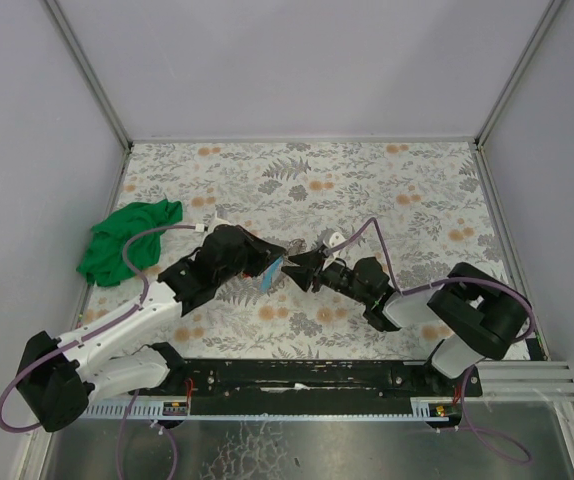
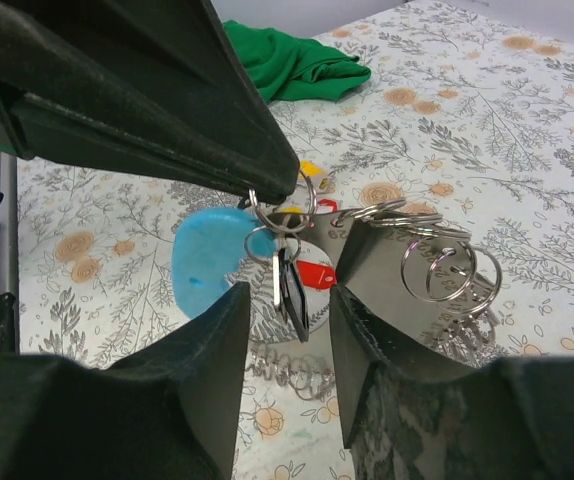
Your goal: Put the keys on the keyring
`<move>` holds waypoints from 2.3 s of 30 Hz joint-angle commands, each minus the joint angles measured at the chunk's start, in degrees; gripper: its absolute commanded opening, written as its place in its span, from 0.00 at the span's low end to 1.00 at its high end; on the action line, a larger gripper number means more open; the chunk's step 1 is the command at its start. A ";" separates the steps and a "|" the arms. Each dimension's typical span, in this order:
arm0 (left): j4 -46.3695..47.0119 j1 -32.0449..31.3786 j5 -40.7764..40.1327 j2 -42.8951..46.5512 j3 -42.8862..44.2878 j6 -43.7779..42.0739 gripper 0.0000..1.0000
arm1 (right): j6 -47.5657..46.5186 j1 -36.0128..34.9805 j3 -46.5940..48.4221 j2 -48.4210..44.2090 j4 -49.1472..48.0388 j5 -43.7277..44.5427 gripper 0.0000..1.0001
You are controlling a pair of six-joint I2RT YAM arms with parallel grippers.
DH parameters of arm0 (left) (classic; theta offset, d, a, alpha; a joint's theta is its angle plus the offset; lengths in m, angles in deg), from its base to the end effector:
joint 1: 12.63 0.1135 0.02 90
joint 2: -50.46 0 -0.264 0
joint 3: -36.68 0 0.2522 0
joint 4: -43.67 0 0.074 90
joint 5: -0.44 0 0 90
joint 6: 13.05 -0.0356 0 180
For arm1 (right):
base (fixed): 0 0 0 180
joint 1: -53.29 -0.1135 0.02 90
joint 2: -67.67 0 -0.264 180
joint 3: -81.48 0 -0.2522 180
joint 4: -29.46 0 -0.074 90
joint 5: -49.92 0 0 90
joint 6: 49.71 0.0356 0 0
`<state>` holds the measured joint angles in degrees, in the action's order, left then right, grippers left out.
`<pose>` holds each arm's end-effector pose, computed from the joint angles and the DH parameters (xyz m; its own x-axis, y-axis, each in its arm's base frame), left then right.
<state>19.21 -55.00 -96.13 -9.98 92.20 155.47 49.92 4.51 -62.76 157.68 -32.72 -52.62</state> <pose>0.1773 -0.1563 0.2679 -0.6560 -0.7193 -0.2284 -0.2366 0.4835 -0.8428 0.1755 0.2120 0.1878 -0.0569 0.1829 -0.9815 -0.8788 0.4573 0.1362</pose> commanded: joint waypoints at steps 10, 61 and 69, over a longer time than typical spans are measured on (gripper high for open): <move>7.04 -1.67 -0.93 0.20 -0.60 1.96 0.00 | 1.38 -0.50 1.19 2.13 -9.26 0.35 0.01; 52.85 1.76 29.65 -1.15 -20.15 -63.73 0.40 | -22.54 -0.09 32.76 -22.53 87.55 2.65 0.00; 55.38 -1.65 28.74 -1.14 -21.75 -73.89 0.39 | -21.66 -0.09 34.26 -22.25 89.86 0.95 0.00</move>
<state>67.88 -54.91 -67.45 -11.10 71.74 89.49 27.05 4.27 -31.98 135.87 57.50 -49.71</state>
